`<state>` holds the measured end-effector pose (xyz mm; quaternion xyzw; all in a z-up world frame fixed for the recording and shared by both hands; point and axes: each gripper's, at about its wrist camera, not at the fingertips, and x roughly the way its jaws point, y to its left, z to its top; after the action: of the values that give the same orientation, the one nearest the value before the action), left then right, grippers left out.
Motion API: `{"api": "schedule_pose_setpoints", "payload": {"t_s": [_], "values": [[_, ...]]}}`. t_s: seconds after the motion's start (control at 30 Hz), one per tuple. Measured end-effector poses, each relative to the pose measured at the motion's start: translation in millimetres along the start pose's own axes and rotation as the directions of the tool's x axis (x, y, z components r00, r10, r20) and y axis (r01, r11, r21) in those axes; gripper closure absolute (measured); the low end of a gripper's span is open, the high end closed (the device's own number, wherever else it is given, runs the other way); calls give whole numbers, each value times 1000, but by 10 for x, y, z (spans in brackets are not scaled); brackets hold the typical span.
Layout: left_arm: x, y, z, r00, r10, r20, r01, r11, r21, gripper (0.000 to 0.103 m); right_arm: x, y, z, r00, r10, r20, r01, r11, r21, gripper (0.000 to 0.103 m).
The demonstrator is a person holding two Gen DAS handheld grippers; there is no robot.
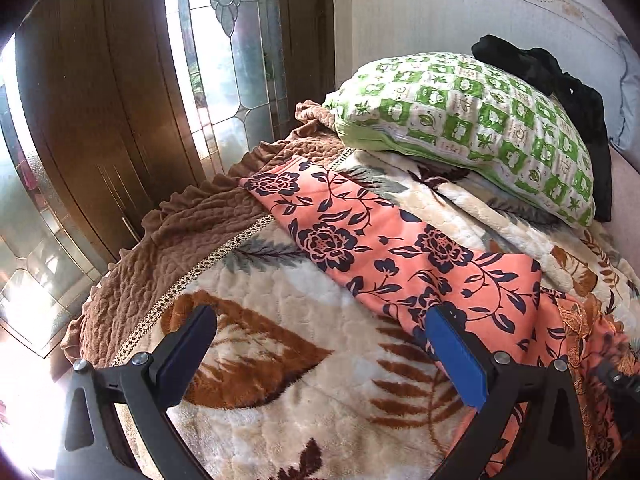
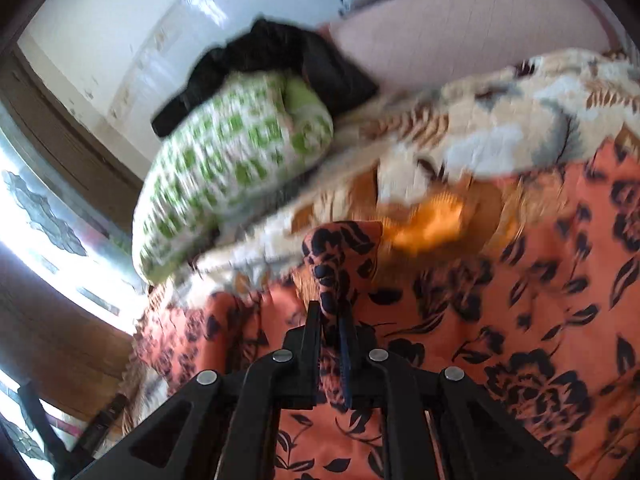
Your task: Fold small clothes
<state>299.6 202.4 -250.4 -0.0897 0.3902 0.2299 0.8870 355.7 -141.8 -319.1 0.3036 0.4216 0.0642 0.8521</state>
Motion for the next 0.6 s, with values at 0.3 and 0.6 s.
{"api": "schedule_pose_setpoints", "payload": {"t_s": [0.3, 0.6], "values": [[89, 84, 54, 1000, 0, -31, -1, 1000, -31, 0, -58, 175, -362, 964, 268, 1, -267, 961, -80, 25], [64, -72, 2, 999, -28, -45, 28, 999, -20, 0, -116, -95, -67, 994, 107, 4, -107, 992, -66, 50]]}}
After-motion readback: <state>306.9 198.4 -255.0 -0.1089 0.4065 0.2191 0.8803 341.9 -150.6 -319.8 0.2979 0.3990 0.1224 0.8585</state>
